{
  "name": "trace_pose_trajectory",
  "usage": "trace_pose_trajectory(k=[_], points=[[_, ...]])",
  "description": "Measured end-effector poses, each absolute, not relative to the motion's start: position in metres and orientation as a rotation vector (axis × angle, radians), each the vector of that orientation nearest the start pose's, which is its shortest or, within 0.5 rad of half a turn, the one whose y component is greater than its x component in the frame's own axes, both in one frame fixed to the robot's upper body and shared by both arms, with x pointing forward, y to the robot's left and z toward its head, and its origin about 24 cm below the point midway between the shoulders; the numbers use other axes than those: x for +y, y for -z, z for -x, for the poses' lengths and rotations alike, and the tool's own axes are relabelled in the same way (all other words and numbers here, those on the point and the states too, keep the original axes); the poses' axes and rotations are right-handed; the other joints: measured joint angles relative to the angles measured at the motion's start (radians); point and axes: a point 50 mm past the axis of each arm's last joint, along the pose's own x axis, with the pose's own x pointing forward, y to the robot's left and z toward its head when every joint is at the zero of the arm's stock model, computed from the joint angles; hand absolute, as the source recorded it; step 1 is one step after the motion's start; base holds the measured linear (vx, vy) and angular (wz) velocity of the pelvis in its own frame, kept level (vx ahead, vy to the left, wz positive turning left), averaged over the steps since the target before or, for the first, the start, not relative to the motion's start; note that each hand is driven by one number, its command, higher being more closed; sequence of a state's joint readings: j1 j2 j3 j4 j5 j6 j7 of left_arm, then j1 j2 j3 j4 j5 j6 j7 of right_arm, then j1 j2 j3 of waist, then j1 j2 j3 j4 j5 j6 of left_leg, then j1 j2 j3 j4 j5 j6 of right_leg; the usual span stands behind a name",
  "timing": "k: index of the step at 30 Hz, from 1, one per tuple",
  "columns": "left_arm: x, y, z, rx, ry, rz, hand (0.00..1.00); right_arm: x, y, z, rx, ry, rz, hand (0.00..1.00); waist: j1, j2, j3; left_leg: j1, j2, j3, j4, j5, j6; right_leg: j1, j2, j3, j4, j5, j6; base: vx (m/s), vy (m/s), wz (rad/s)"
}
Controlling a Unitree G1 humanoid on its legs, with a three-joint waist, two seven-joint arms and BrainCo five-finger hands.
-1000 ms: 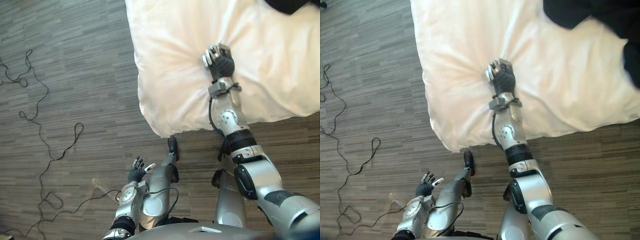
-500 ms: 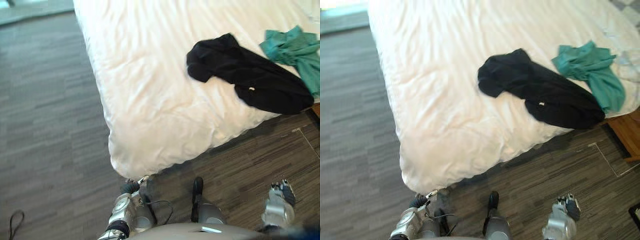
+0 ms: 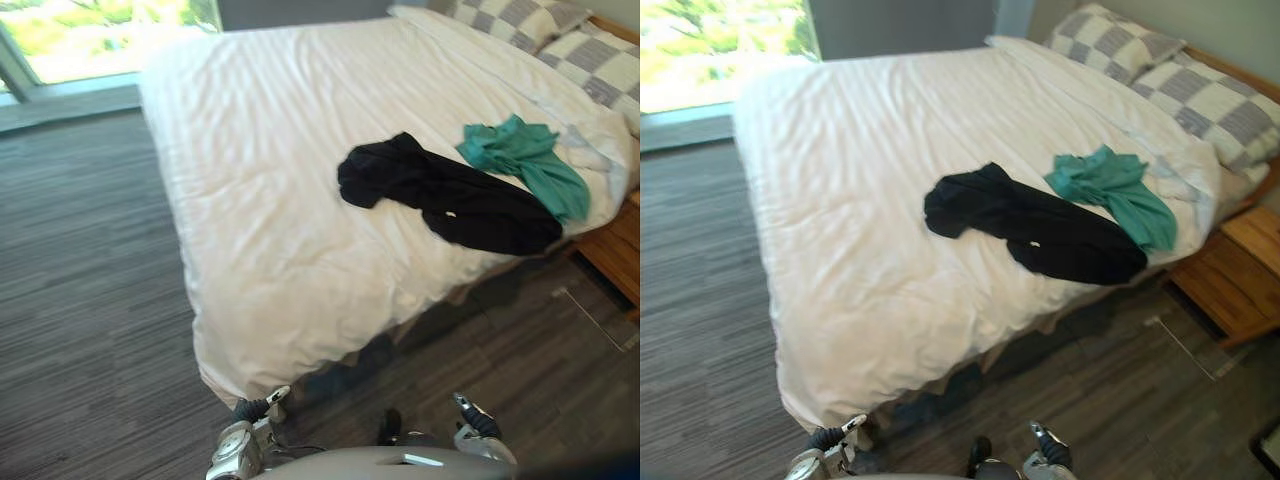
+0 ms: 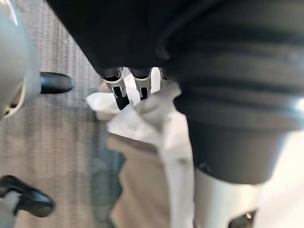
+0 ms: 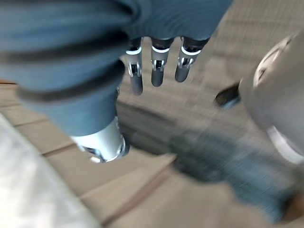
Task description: Tidy the bed and pick cloth on bed and put in laundry
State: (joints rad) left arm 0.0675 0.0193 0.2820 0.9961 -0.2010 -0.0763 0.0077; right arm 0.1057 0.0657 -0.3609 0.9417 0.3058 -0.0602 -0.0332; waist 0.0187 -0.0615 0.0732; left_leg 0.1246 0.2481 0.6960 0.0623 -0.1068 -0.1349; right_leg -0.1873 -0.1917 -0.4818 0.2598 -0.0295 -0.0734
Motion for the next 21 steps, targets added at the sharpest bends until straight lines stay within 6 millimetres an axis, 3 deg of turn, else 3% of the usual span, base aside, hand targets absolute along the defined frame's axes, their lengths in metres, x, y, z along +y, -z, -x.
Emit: trace_pose_trajectory(k=[1, 3, 5, 7, 10, 16, 18, 19, 20, 21], points=[[0.205, 0.153, -0.107, 0.955, -0.418, 0.264, 0.00, -0.184, 0.158, -0.095, 0.962, 0.530, -0.437, 0.00, -0.002, -0.019, -0.008, 0.018, -0.014, 0.006, 0.017, -0.003, -0.005, 0.008, -0.021, -0.030, 0.046, -0.029, 0.030, 0.10, -0.076, -0.72], [0.210, 0.155, -0.101, 0.981, -0.422, 0.235, 0.00, -0.188, 0.159, -0.094, 0.985, 0.497, -0.378, 0.00, 0.004, -0.006, -0.028, 0.009, 0.000, 0.034, 0.041, 0.007, 0.012, 0.036, 0.034, 0.005, -0.072, 0.015, 0.078, 0.07, -0.092, -0.78], [0.212, 0.154, -0.102, 0.983, -0.414, 0.216, 0.00, -0.199, 0.158, -0.095, 0.997, 0.481, -0.322, 0.00, -0.002, 0.010, -0.023, 0.001, -0.004, 0.037, 0.059, 0.035, 0.053, 0.100, 0.084, 0.053, -0.286, 0.132, 0.074, -0.04, -0.030, -0.57], [0.211, 0.155, -0.101, 0.991, -0.414, 0.210, 0.00, -0.205, 0.158, -0.093, 1.010, 0.484, -0.293, 0.00, -0.002, 0.021, -0.016, 0.003, -0.008, 0.037, 0.072, 0.036, 0.051, 0.122, 0.098, 0.080, -0.359, 0.173, 0.076, -0.06, 0.031, -0.53], [0.211, 0.158, -0.092, 1.031, -0.408, 0.175, 0.00, -0.210, 0.160, -0.086, 1.037, 0.479, -0.250, 0.00, -0.001, 0.037, -0.004, 0.040, -0.004, 0.038, 0.085, 0.038, 0.048, 0.134, 0.109, 0.128, -0.364, 0.176, 0.076, -0.06, 0.089, -0.48], [0.217, 0.159, -0.088, 1.061, -0.389, 0.100, 0.00, -0.210, 0.160, -0.084, 1.045, 0.470, -0.230, 0.00, -0.004, 0.033, 0.018, 0.085, -0.008, 0.050, 0.113, 0.034, 0.042, 0.130, 0.123, 0.224, -0.365, 0.177, 0.080, -0.09, 0.085, -0.43], [0.219, 0.158, -0.091, 1.059, -0.367, 0.059, 0.00, -0.210, 0.160, -0.083, 1.054, 0.457, -0.210, 0.00, -0.006, 0.028, 0.034, 0.060, -0.007, -0.067, 0.182, 0.030, 0.040, 0.122, 0.122, 0.266, -0.365, 0.178, 0.081, -0.08, 0.061, -0.47], [0.221, 0.157, -0.091, 1.057, -0.365, 0.050, 0.00, -0.213, 0.161, -0.081, 1.066, 0.448, -0.183, 0.00, -0.003, 0.028, 0.048, 0.022, -0.013, -0.205, 0.263, 0.016, 0.045, 0.117, 0.123, 0.313, -0.364, 0.178, 0.081, -0.12, 0.168, -1.17], [0.215, 0.160, -0.084, 1.079, -0.357, 0.057, 0.00, -0.225, 0.159, -0.082, 1.065, 0.459, -0.150, 0.00, 0.005, 0.058, 0.056, -0.001, -0.046, -0.401, 0.306, -0.054, 0.060, 0.097, 0.143, 0.382, -0.364, 0.177, 0.080, -0.11, 0.155, -1.22], [0.213, 0.161, -0.082, 1.088, -0.355, 0.061, 0.00, -0.226, 0.158, -0.083, 1.063, 0.460, -0.145, 0.00, 0.006, 0.069, 0.057, 0.001, -0.048, -0.428, 0.306, -0.068, 0.063, 0.091, 0.152, 0.395, -0.364, 0.177, 0.080, -0.11, 0.200, -1.55]])
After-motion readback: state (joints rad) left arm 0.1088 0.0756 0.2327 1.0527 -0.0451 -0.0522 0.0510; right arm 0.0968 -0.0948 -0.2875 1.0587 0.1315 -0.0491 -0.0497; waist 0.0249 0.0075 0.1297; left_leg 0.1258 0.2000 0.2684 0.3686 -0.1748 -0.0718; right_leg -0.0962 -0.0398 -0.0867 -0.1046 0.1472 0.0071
